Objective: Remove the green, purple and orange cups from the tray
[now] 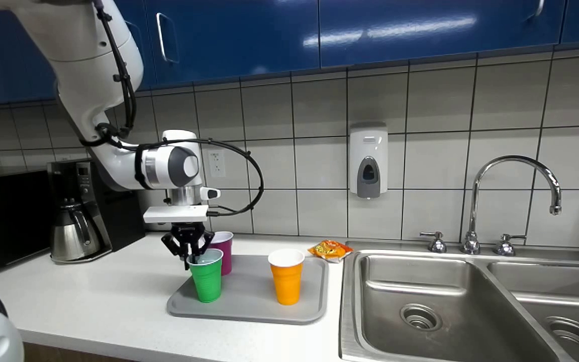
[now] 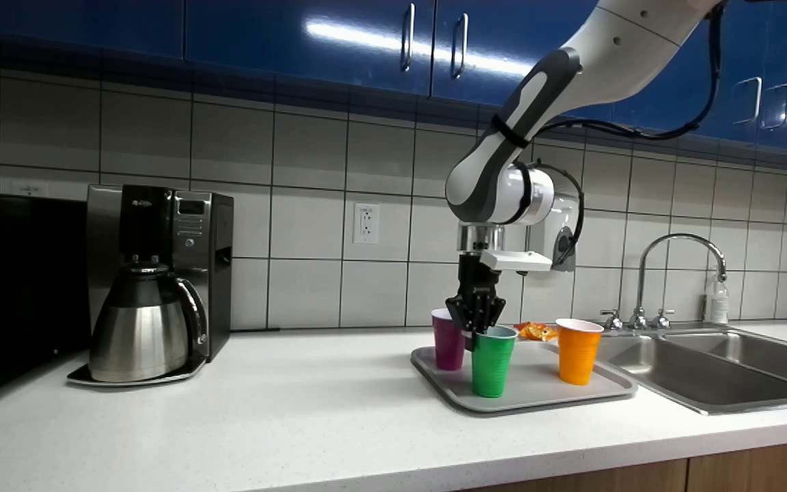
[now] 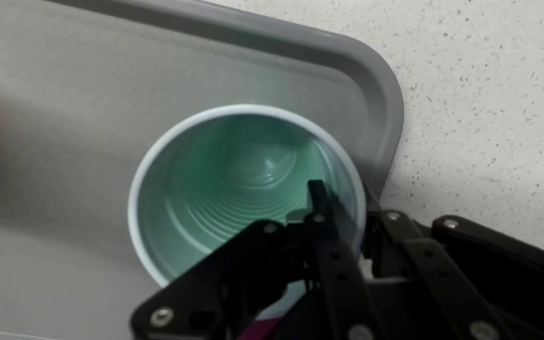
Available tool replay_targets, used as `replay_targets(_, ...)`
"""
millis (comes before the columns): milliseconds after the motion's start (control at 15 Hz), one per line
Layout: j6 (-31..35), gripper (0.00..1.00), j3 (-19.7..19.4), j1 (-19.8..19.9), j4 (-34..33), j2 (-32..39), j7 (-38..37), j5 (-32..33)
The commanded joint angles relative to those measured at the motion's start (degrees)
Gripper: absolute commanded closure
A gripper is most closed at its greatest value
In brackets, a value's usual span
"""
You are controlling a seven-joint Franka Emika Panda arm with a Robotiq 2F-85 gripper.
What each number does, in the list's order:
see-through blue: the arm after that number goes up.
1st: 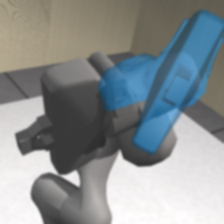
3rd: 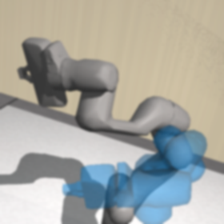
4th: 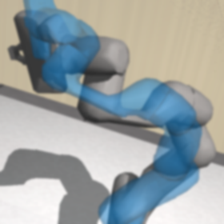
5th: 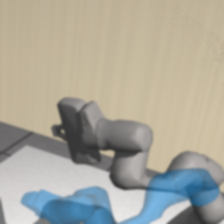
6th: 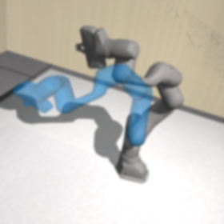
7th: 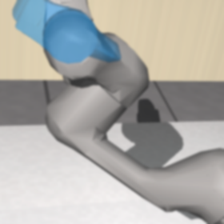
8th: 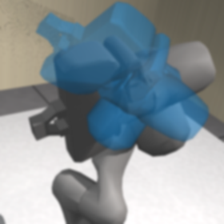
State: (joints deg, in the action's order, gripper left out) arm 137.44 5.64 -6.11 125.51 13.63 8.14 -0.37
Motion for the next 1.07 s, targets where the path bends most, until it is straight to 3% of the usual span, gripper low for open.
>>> replay_targets(0, -0.12, 1.00, 0.50, 0.38, 0.02, -1.07, 0.69, 0.37)
replay_targets(1000, -0.05, 0.99, 3.25, -2.58, 1.39, -8.86, 0.20, 0.15)
